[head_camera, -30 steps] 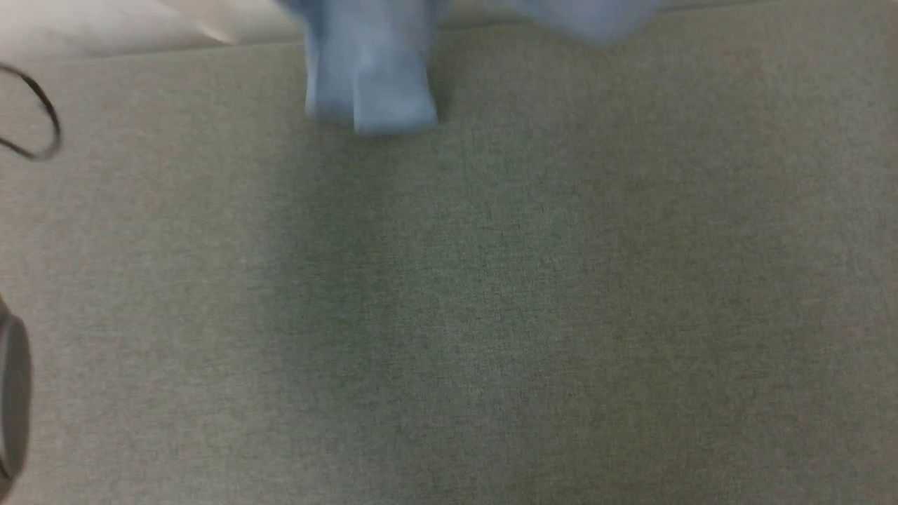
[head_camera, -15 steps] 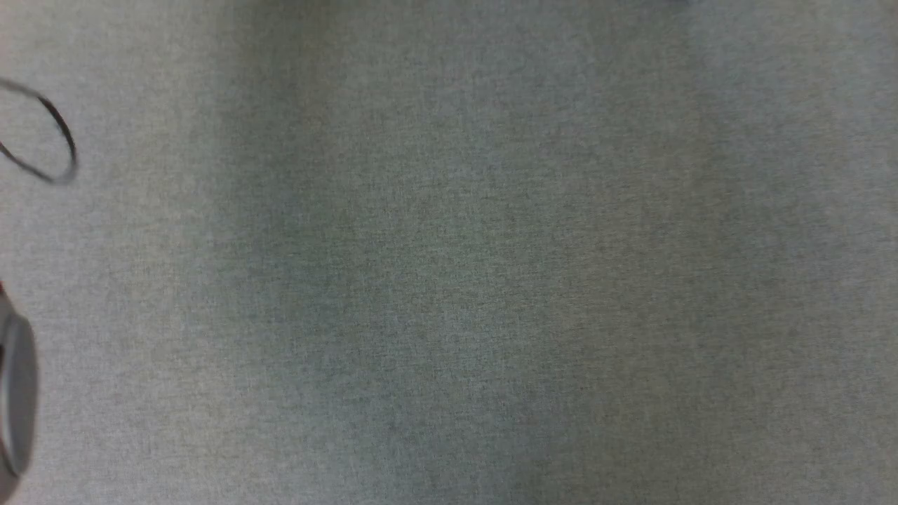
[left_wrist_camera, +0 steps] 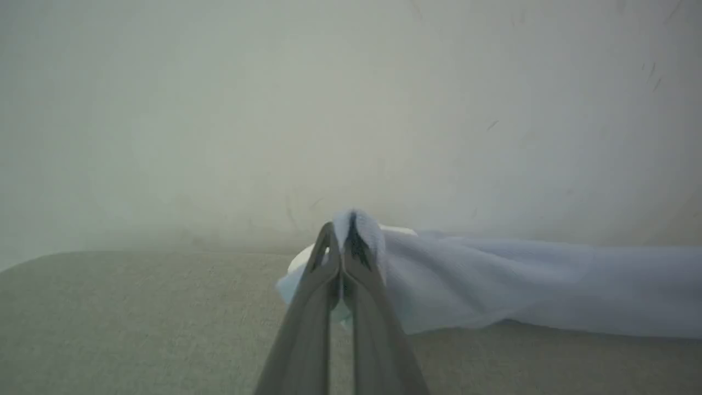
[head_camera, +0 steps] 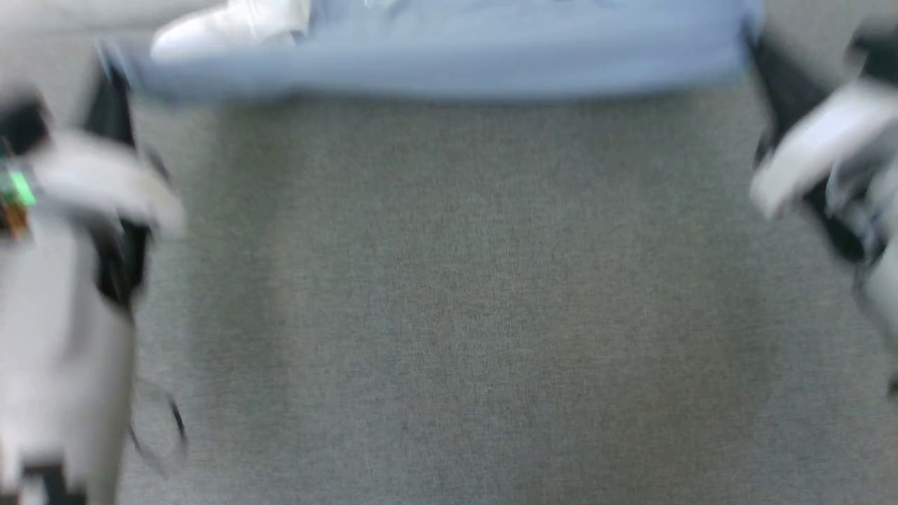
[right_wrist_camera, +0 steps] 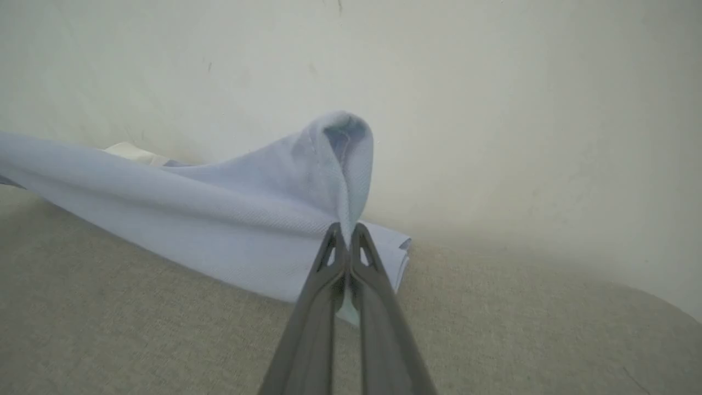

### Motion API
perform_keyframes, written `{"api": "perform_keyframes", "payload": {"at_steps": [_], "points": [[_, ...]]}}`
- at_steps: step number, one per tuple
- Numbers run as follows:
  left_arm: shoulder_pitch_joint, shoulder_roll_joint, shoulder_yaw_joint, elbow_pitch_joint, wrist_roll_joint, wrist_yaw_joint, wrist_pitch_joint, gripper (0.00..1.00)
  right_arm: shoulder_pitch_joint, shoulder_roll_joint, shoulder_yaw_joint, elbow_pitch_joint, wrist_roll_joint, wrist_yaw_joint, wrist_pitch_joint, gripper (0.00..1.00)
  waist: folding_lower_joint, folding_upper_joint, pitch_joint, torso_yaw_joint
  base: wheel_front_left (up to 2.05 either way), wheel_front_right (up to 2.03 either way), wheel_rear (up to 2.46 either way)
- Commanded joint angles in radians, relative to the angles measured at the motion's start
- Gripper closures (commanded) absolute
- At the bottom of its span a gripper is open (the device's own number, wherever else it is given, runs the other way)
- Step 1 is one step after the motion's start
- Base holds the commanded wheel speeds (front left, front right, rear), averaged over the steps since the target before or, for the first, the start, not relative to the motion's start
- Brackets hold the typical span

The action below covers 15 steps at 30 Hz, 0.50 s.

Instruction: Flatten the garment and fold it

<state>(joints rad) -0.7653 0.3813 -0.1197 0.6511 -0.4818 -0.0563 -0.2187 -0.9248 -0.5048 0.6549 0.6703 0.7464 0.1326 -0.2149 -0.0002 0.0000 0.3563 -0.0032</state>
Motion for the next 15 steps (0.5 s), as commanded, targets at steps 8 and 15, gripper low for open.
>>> {"api": "perform_keyframes", "payload": {"at_steps": [8, 15], "points": [[0.535, -0.003, 0.027, -0.423, -0.048, 0.138, 0.153, 1.00, 0.340, -0.060, -0.047, -0.150, 0.013, -0.002, 0.026, 1.00, 0.0002, 0.0000, -0.181, 0.011, 0.00, 0.00, 0.00], [0.923, 0.012, 0.060, -0.808, -0.055, 0.293, 0.310, 1.00, 0.634, -0.041, -0.224, -0.290, -0.062, -0.002, 0.080, 1.00, 0.0002, 0.0000, -0.222, 0.005, 0.00, 0.00, 0.00]]}}
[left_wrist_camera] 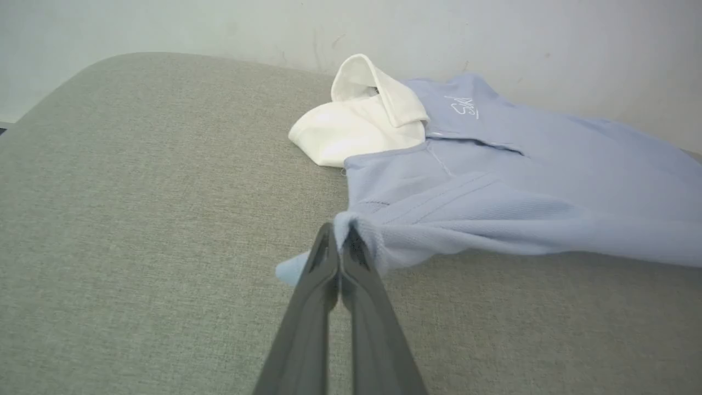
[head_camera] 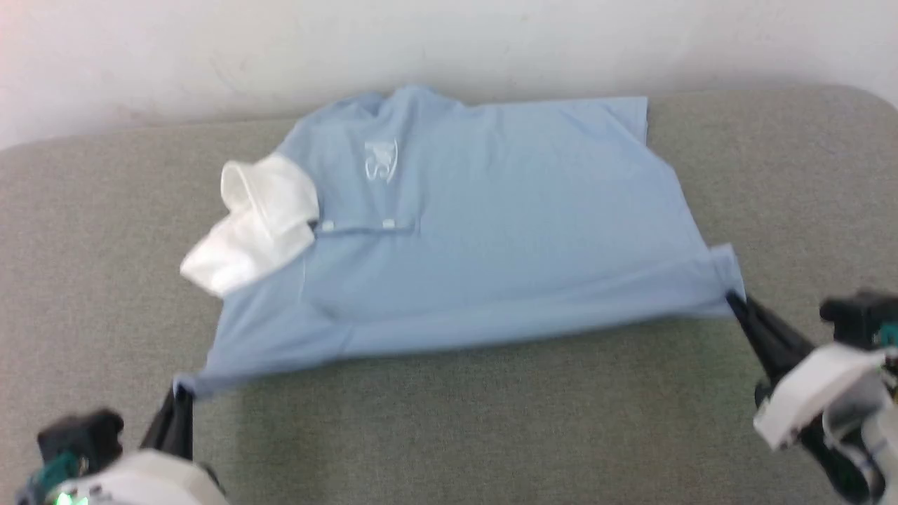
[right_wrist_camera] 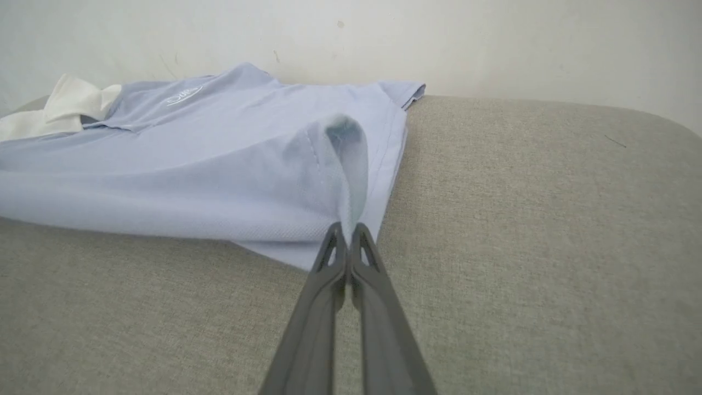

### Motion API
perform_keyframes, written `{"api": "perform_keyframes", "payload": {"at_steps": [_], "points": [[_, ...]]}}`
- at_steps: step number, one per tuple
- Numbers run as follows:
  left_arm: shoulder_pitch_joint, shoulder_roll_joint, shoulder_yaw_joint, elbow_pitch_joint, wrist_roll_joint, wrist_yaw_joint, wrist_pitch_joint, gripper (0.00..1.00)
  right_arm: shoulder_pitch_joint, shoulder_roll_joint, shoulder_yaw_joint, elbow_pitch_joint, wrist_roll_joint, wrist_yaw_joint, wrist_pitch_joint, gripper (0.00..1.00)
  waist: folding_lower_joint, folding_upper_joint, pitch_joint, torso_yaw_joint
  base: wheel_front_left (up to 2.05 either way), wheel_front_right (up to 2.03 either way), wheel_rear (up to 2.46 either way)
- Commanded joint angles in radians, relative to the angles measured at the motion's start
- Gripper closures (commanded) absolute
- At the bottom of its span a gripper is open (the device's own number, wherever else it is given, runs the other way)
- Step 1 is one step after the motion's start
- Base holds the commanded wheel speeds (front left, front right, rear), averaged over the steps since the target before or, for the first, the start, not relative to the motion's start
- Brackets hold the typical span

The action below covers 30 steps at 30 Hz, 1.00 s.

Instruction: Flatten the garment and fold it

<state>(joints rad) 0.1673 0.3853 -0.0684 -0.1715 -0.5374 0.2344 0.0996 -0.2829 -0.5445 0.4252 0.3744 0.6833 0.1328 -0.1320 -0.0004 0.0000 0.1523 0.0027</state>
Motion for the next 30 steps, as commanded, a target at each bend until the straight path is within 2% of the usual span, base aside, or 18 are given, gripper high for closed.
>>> {"api": "perform_keyframes", "payload": {"at_steps": [1, 7, 12, 15, 18, 21, 30], "points": [[0.029, 0.009, 0.009, -0.024, 0.001, 0.018, 0.011, 1.00, 0.032, 0.008, -0.023, -0.014, -0.013, -0.002, 0.007, 1.00, 0.0004, 0.0000, -0.023, 0.001, 0.00, 0.00, 0.00], [0.203, 0.016, 0.012, -0.183, -0.018, 0.084, 0.127, 1.00, 0.268, 0.089, -0.221, -0.159, -0.109, -0.002, 0.079, 1.00, 0.0004, 0.0000, -0.046, 0.020, 0.00, 0.00, 0.00], [0.277, 0.042, 0.022, -0.266, -0.029, 0.115, 0.206, 1.00, 0.440, 0.195, -0.373, -0.301, -0.177, -0.002, 0.172, 1.00, 0.0004, 0.0000, -0.045, 0.031, 0.00, 0.00, 0.00], [0.263, 0.058, 0.038, -0.300, -0.025, 0.120, 0.213, 1.00, 0.487, 0.245, -0.437, -0.375, -0.217, -0.002, 0.220, 1.00, 0.0004, 0.0000, -0.034, 0.028, 0.00, 0.00, 0.00], [0.188, 0.069, 0.032, -0.291, -0.027, 0.097, 0.207, 1.00, 0.468, 0.273, -0.464, -0.410, -0.240, -0.002, 0.259, 1.00, 0.0004, 0.0000, -0.016, 0.023, 0.00, 0.00, 0.00], [0.062, 0.076, 0.023, -0.235, -0.028, 0.061, 0.184, 1.00, 0.400, 0.273, -0.461, -0.403, -0.261, -0.002, 0.287, 1.00, 0.0004, 0.0000, 0.014, 0.016, 0.00, 0.00, 0.00], [-0.325, 0.058, -0.046, 0.073, -0.036, -0.063, 0.117, 1.00, 0.139, 0.245, -0.377, -0.244, -0.269, -0.002, 0.324, 1.00, 0.0004, 0.0000, 0.106, -0.001, 0.00, 0.00, 0.00]]}}
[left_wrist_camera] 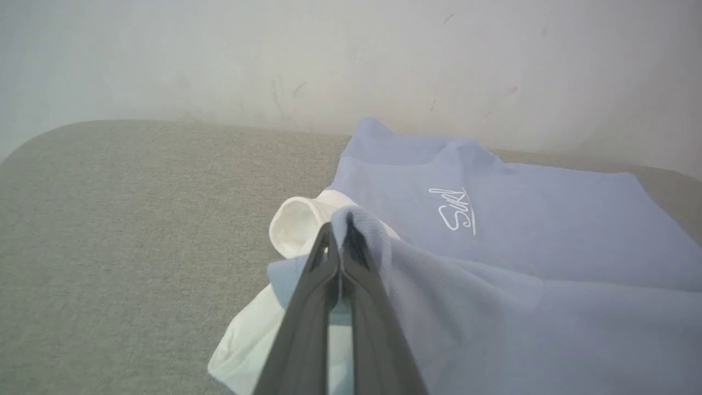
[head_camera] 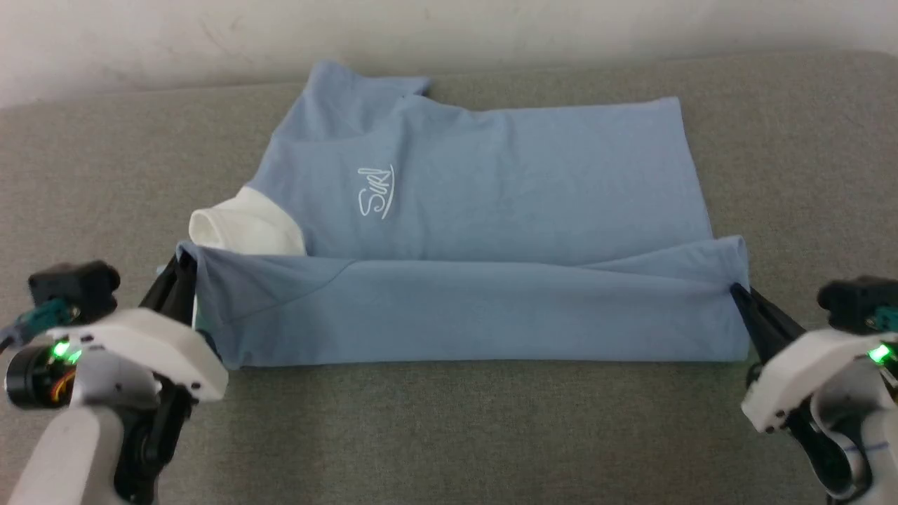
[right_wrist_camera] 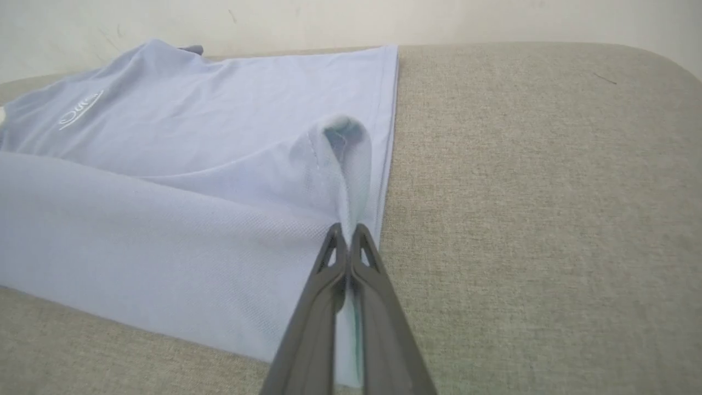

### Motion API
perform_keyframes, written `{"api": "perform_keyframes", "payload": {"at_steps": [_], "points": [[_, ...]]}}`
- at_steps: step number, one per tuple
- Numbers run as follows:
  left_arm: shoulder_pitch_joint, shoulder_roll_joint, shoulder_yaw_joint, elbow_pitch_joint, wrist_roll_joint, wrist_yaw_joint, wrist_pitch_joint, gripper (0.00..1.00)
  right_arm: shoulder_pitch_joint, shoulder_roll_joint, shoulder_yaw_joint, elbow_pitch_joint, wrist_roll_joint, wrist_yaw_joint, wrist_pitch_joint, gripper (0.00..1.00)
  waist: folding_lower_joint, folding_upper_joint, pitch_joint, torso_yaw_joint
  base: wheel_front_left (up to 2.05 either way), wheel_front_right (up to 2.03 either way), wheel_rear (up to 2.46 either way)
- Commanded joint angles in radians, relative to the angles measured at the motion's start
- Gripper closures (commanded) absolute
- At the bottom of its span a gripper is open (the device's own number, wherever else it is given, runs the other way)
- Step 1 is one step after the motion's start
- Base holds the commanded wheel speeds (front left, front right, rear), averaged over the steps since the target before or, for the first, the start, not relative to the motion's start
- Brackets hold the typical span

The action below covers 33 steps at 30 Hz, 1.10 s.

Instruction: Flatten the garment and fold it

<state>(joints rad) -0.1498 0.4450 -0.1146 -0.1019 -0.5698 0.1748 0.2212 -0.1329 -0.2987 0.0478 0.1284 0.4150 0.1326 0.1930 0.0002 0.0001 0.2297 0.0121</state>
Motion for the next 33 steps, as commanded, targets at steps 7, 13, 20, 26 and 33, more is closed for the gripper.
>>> {"api": "perform_keyframes", "payload": {"at_steps": [7, 13, 20, 26, 33], "points": [[-0.167, -0.046, -0.048, 0.257, -0.015, -0.068, -0.040, 1.00, -0.162, -0.004, 0.103, 0.179, 0.002, -0.002, -0.026, 0.98, -0.0002, -0.0001, 0.073, -0.026, 0.00, 0.00, 0.00], [-0.221, -0.087, -0.075, 0.397, -0.033, -0.115, -0.080, 0.00, -0.213, 0.003, 0.164, 0.290, 0.026, -0.002, -0.095, 0.00, -0.0002, -0.0001, 0.066, -0.028, 0.00, 0.00, 0.00], [-0.201, -0.079, -0.060, 0.406, -0.051, -0.124, -0.100, 0.00, -0.174, 0.009, 0.165, 0.276, 0.030, -0.002, -0.230, 0.00, -0.0002, -0.0001, 0.007, -0.023, 0.00, 0.00, 0.00], [-0.132, 0.002, -0.033, 0.309, -0.083, -0.111, 0.014, 0.00, -0.084, 0.028, 0.101, 0.159, -0.010, -0.002, -0.283, 0.00, -0.0002, -0.0001, -0.052, -0.034, 0.00, 0.00, 0.00], [-0.025, 0.099, -0.018, 0.175, -0.157, -0.083, 0.256, 0.00, 0.018, 0.078, 0.031, -0.025, -0.064, -0.002, -0.229, 0.00, -0.0002, -0.0001, -0.070, -0.067, 0.00, 0.00, 0.00]]}}
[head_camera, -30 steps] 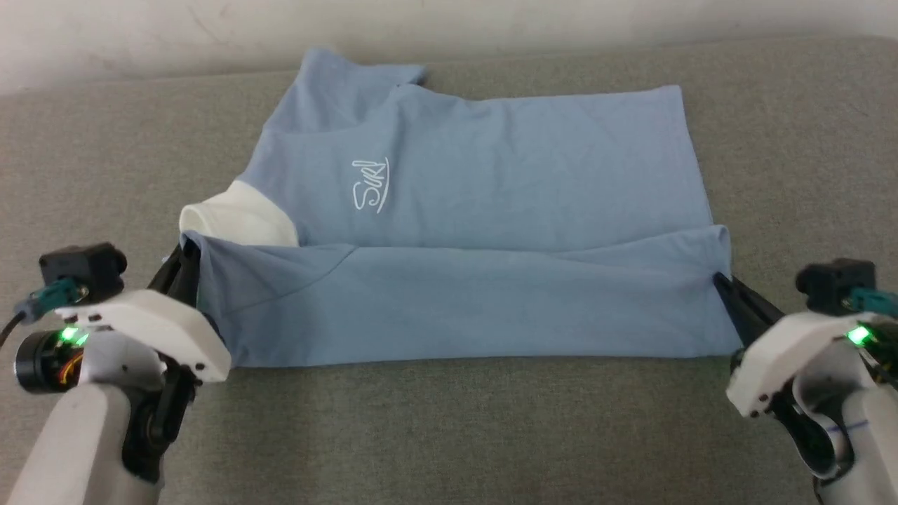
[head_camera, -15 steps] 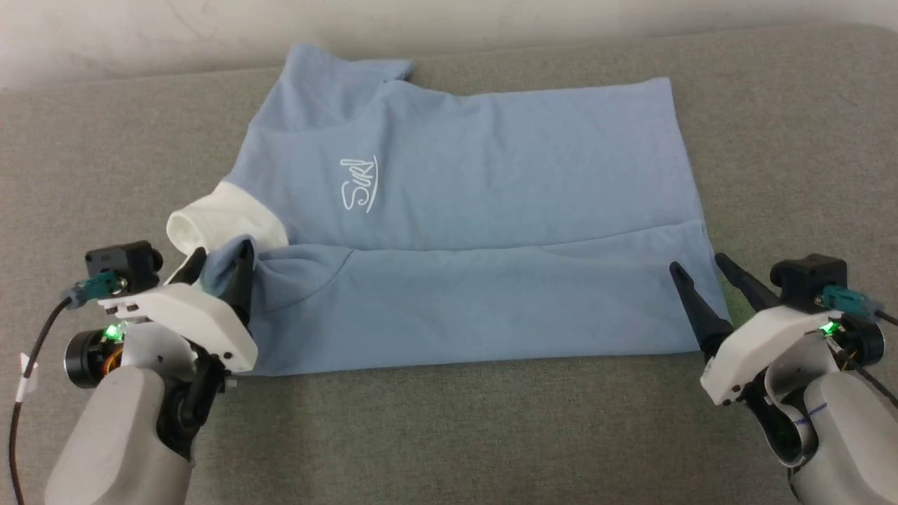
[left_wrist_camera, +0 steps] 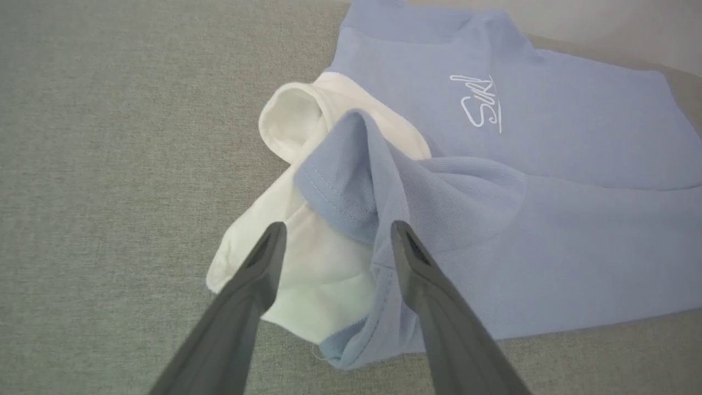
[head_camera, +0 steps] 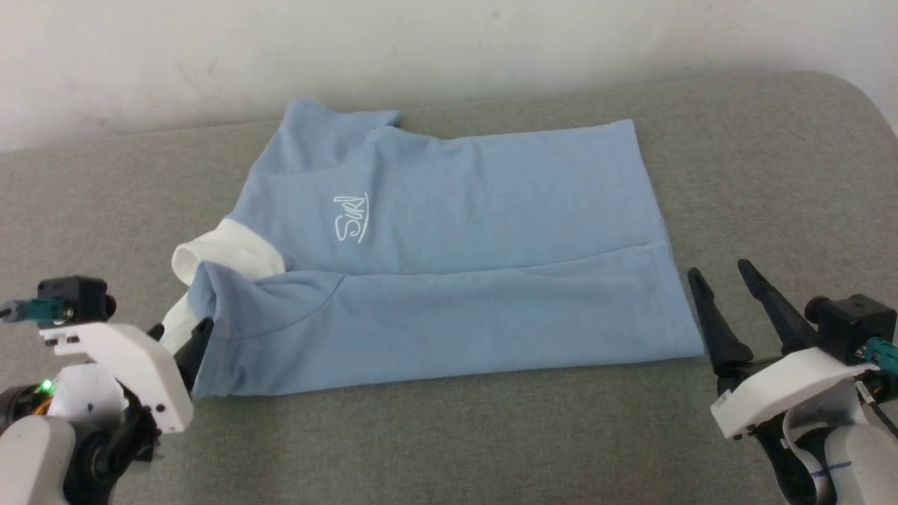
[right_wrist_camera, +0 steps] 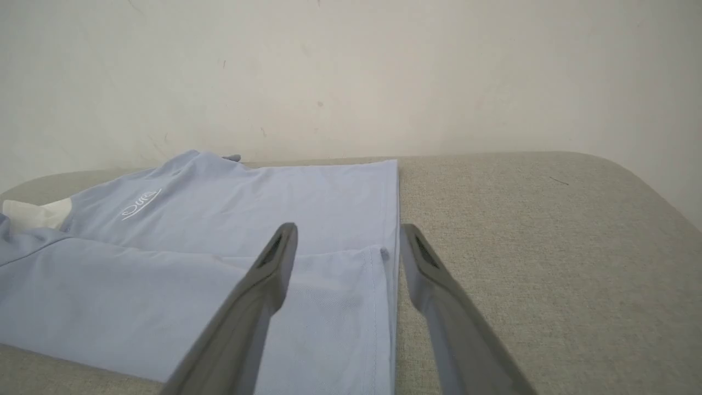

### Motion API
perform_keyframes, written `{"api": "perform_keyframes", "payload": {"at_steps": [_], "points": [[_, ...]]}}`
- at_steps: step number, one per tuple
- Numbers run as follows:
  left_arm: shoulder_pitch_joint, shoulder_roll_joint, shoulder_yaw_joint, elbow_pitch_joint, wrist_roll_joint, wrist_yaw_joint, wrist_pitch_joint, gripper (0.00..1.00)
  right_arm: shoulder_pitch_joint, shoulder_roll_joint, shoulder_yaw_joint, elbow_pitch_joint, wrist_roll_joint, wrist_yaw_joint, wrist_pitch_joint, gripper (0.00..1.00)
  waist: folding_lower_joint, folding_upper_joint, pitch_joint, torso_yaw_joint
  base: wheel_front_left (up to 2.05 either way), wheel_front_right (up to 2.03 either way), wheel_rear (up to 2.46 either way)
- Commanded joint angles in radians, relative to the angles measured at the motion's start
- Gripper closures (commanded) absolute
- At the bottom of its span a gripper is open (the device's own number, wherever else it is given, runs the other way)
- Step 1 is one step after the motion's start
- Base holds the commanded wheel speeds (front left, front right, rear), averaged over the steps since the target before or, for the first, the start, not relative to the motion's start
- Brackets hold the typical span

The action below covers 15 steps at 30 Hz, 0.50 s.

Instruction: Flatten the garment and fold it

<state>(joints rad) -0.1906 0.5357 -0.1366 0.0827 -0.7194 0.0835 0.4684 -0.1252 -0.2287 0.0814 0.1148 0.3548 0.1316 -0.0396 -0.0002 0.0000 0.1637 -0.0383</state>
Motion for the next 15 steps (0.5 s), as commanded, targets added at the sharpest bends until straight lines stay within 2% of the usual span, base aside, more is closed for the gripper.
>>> {"api": "perform_keyframes", "payload": {"at_steps": [1, 7, 15], "points": [[0.029, 0.018, 0.007, -0.026, -0.017, 0.013, 0.033, 0.00, 0.019, 0.014, -0.007, -0.031, -0.008, -0.001, 0.013, 0.00, 0.0002, 0.0000, -0.003, -0.022, 0.00, 0.00, 0.00], [0.082, 0.035, -0.012, -0.067, -0.054, 0.039, 0.149, 0.00, 0.044, 0.037, -0.021, -0.098, -0.017, -0.001, 0.055, 0.00, 0.0002, 0.0000, 0.024, -0.047, 0.00, 0.00, 0.00], [0.060, 0.018, -0.110, 0.062, -0.012, 0.052, 0.232, 0.00, 0.036, 0.039, -0.030, -0.116, 0.000, -0.001, 0.089, 0.00, 0.0002, 0.0000, 0.064, -0.072, 0.00, 0.00, 0.00]]}}
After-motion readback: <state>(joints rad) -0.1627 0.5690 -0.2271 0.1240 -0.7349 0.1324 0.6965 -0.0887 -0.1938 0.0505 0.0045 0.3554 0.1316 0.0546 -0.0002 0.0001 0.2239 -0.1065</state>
